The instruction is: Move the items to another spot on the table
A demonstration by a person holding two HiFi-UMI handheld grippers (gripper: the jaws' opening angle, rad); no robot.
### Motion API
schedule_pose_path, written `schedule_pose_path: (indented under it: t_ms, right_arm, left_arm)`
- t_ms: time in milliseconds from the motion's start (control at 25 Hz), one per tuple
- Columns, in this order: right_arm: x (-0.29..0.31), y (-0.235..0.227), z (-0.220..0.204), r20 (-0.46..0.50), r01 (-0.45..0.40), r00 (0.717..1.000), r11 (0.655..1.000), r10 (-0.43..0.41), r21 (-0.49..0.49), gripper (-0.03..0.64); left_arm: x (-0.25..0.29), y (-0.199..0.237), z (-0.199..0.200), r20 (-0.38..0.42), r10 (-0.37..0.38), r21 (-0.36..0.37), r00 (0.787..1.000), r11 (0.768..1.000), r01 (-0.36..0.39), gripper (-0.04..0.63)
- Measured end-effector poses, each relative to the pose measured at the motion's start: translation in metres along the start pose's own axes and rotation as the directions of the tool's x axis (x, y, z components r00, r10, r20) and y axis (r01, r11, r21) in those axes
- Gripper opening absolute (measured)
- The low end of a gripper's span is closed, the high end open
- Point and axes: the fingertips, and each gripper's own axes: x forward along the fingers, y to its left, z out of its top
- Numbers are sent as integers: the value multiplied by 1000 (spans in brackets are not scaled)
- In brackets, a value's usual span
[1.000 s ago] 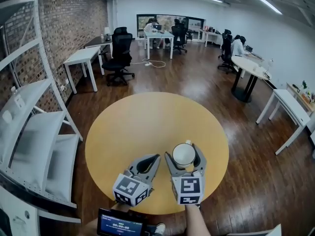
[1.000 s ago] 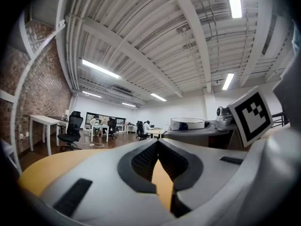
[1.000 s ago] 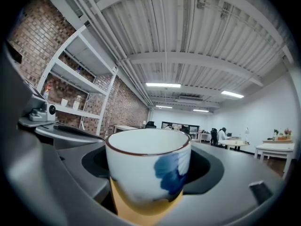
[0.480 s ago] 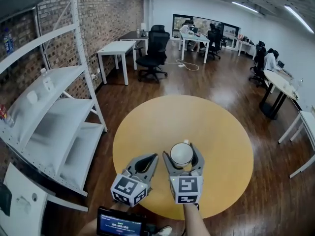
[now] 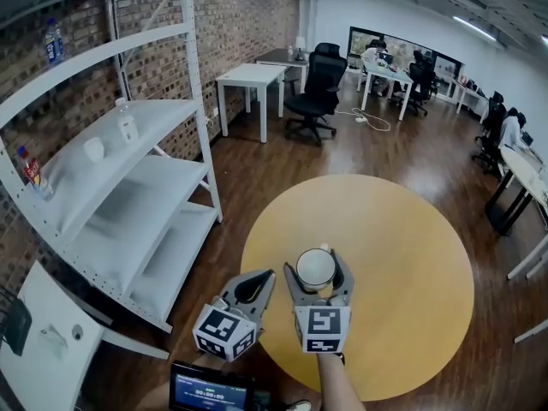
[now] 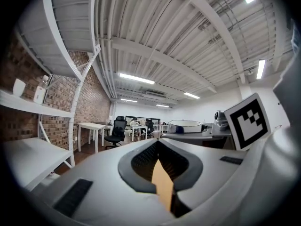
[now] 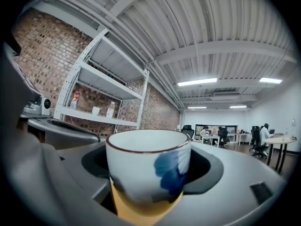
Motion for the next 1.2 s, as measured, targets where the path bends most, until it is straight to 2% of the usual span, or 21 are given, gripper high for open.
schedule_pose_path:
  t_ms: [240,520,760,1200]
  right_arm:
    - [51,44,-4,4,-39,999,999,39,18,408]
    - [92,79,-17,-6,-59,998,998,59,26,409]
    - [113,86,-31,16,-46,999,998,46,34,410]
    - [134,82,-97,-53,4,999,996,1,88,410]
  left_arm:
    - [-10,61,-11,-17,53,-18,998,998,-54,2]
    - [-12,102,-26,-39,58,-24,998,998,-59,2]
    - [-2,124,-39,-50,53,-34,997,998,-55,2]
    - [22,135,-77,-101,14,-48,995,999,-19,2]
